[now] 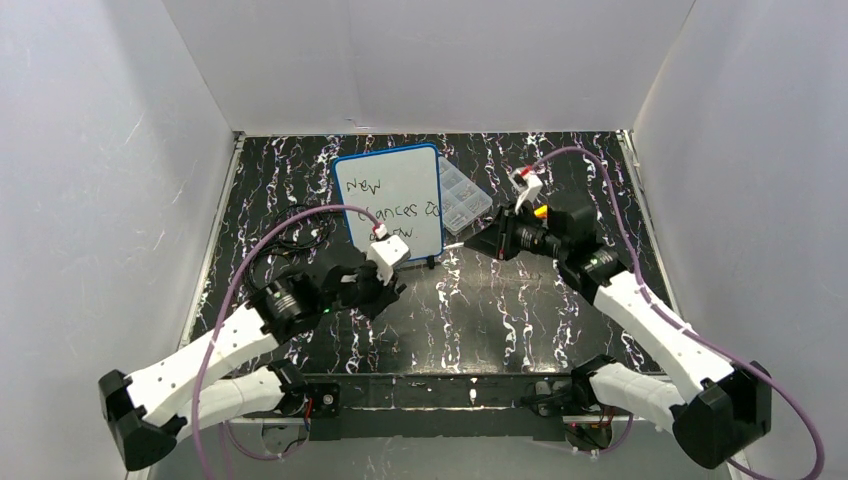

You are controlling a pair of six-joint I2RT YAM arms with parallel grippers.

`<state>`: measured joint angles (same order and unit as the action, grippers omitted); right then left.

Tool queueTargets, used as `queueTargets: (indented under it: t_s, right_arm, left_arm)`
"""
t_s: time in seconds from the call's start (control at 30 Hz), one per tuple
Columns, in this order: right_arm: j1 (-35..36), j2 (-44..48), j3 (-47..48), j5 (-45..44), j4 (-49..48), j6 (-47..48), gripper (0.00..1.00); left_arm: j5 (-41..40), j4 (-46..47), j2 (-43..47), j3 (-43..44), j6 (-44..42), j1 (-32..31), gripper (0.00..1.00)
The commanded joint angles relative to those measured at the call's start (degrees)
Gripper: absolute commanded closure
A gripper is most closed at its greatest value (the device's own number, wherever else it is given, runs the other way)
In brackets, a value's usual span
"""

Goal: Write a sentence on the whiteboard
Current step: Close the whiteboard marker at the center of the board.

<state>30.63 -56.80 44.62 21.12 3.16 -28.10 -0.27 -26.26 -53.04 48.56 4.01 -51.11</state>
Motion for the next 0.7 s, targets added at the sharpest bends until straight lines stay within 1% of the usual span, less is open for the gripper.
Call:
queueTargets:
  t_s: [0.0, 0.1, 0.27, 0.53, 0.67]
  right_arm:
    - [-1.0, -4.4, 9.4, 21.3, 5.9, 4.0, 0.99]
    - [-1.0, -5.5, 11.1, 22.6, 9.7, 6.0, 0.99]
    - [-0.3, -7.1, 11.2, 27.0, 9.4, 4.6, 0.99]
    - [5.4, -9.5, 11.0, 24.2, 9.3, 4.1, 0.99]
    - [6.0, -9.8, 9.9, 24.4, 6.2, 2.3, 0.99]
  left_arm:
    - [15.0, 4.4, 6.4, -5.1, -9.1, 0.1, 1.00]
    - [16.8, 6.4, 7.8, -7.1, -9.2, 0.1, 1.00]
    - [18.1, 5.6, 7.4, -7.3, -10.4, 0.1, 1.00]
    - [15.6, 5.2, 7.0, -6.7, -9.9, 0.1, 1.00]
    - [15.9, 5.2, 6.9, -6.8, -9.8, 0.1, 1.00]
